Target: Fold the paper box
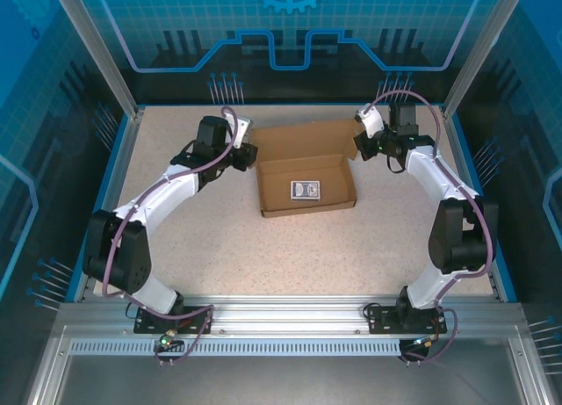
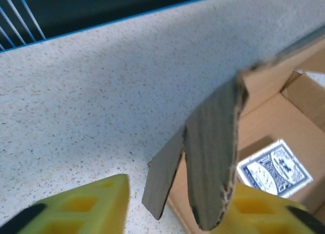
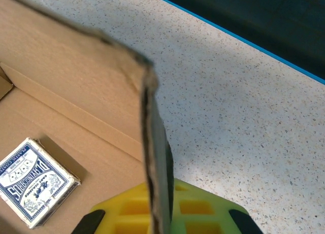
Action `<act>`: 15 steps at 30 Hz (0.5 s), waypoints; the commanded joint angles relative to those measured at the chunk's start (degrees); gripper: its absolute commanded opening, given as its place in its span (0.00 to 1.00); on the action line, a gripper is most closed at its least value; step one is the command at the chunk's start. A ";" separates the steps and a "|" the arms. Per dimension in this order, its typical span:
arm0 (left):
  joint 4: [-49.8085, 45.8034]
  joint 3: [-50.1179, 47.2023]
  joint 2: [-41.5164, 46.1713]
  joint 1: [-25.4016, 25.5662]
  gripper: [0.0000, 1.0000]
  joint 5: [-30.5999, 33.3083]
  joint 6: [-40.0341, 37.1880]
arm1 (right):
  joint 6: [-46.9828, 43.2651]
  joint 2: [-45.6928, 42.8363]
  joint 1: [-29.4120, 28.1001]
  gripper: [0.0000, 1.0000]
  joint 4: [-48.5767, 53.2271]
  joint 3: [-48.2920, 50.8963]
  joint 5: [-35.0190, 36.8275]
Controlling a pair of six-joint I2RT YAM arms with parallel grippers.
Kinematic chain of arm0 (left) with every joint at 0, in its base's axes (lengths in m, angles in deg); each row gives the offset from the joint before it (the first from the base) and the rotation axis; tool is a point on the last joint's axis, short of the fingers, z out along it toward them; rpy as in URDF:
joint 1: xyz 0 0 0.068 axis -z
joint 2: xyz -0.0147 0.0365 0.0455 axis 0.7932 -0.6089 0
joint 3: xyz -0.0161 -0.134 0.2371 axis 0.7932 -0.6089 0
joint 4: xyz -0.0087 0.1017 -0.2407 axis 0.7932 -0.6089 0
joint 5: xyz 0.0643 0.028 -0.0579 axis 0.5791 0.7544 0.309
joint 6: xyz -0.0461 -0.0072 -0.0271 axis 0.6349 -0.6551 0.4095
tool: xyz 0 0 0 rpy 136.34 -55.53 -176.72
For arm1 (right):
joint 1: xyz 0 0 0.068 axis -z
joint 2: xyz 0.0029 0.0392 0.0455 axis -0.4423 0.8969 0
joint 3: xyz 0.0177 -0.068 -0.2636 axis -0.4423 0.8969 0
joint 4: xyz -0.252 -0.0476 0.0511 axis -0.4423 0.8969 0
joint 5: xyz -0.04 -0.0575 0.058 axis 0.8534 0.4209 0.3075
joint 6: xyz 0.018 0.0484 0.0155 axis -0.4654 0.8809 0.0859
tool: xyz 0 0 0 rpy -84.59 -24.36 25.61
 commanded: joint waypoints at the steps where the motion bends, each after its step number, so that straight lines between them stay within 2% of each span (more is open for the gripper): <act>1: -2.57 2.66 -1.52 -0.47 0.32 -2.76 -1.70 | 1.09 -1.46 -0.64 0.00 -0.91 -0.40 0.35; 15: -2.35 5.80 -4.91 -0.47 0.04 -3.02 -1.13 | 2.60 -2.34 -2.00 0.00 -0.71 -0.32 1.50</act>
